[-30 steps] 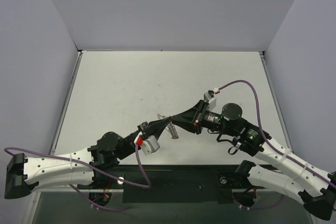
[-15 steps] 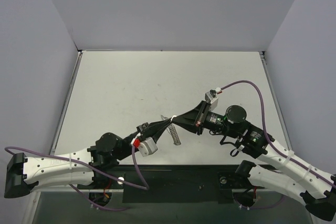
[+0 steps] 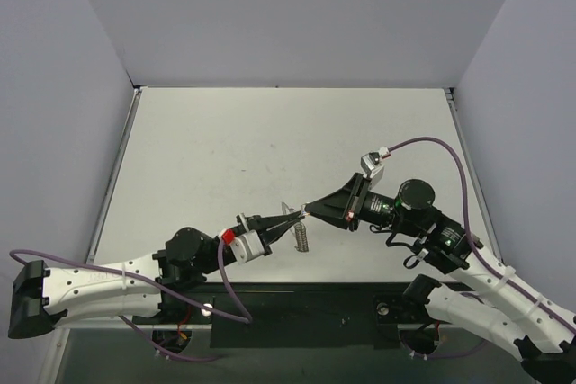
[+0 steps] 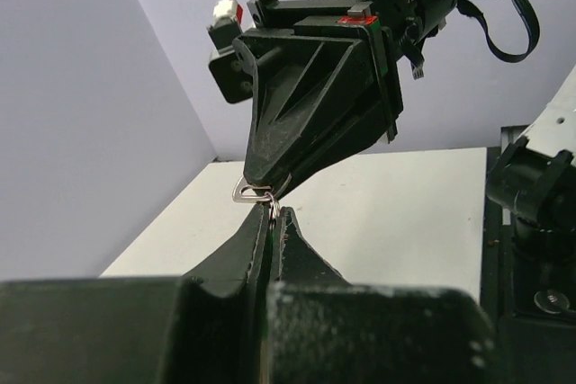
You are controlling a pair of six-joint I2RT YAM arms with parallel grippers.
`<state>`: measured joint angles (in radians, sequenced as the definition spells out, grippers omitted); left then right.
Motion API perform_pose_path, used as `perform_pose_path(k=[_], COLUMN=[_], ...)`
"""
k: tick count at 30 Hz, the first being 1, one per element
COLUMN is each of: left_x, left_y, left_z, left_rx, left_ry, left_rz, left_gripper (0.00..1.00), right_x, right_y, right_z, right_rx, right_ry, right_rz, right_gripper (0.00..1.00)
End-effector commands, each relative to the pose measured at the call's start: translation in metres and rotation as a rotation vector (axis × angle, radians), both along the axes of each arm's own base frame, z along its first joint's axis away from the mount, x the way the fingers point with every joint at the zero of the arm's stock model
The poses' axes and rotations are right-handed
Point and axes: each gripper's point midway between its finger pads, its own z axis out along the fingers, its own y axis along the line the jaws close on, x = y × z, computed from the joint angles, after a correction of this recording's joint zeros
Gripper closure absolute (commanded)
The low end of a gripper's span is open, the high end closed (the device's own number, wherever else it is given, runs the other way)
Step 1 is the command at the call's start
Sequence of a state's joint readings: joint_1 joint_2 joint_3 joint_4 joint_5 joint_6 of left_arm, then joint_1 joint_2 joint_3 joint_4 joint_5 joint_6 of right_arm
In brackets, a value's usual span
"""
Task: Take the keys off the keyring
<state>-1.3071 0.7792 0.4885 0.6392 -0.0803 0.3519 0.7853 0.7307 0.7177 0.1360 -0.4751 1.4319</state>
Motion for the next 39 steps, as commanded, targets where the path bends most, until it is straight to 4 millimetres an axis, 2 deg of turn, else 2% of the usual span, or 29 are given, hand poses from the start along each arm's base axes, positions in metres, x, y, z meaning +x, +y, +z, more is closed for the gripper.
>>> perform_pose_path(k=[1, 6, 7, 8, 9, 15, 16, 19, 22, 27, 33, 39], left_x=[-0.033, -0.035, -0.036, -0.036, -0.037, -0.033, -0.032, -0.024, -0.018, -0.013, -0.007, 0.0], left_y=[0.053, 0.058, 0.059, 0.06, 0.06, 0.062, 0.062, 0.065, 0.069, 0.077, 0.076, 0.071], left_z=[0.136, 0.15, 0.152, 0.155, 0.157, 0.161, 0.162, 0.163, 0.168, 0.179, 0.193, 0.182], left_rx=[-0.518, -0.563, -0.569, -0.574, -0.576, -0.574, -0.576, -0.586, -0.611, -0.699, -0.71, -0.662], left_ry=[-0.094, -0.085, -0.081, -0.081, -0.079, -0.064, -0.06, -0.041, -0.026, -0.023, -0.037, -0.032], left_rz=[-0.123, -0.139, -0.141, -0.143, -0.147, -0.13, -0.127, -0.092, -0.07, -0.069, -0.068, -0.04], left_gripper=[1.0, 1.0, 1.0, 1.0, 1.0, 1.0, 1.0, 1.0, 1.0, 1.0, 1.0, 1.0], right_x=[0.024, 0.01, 0.015, 0.01, 0.014, 0.01, 0.016, 0.008, 0.006, 0.004, 0.001, 0.006], right_y=[-0.027, -0.04, -0.054, -0.057, -0.069, -0.087, -0.092, -0.094, -0.092, -0.074, -0.073, -0.081], right_z=[-0.073, -0.09, -0.091, -0.096, -0.093, -0.09, -0.09, -0.09, -0.098, -0.118, -0.131, -0.133], right_rx=[-0.399, -0.674, -0.762, -0.829, -0.892, -1.051, -1.107, -1.209, -1.245, -1.213, -1.207, -1.203], right_ry=[-0.06, -0.161, -0.178, -0.21, -0.23, -0.332, -0.361, -0.425, -0.436, -0.418, -0.398, -0.373], right_rz=[-0.159, -0.111, -0.161, -0.131, -0.174, -0.176, -0.203, -0.164, -0.15, -0.128, -0.128, -0.153], right_gripper=[1.0, 1.0, 1.0, 1.0, 1.0, 1.0, 1.0, 1.0, 1.0, 1.0, 1.0, 1.0])
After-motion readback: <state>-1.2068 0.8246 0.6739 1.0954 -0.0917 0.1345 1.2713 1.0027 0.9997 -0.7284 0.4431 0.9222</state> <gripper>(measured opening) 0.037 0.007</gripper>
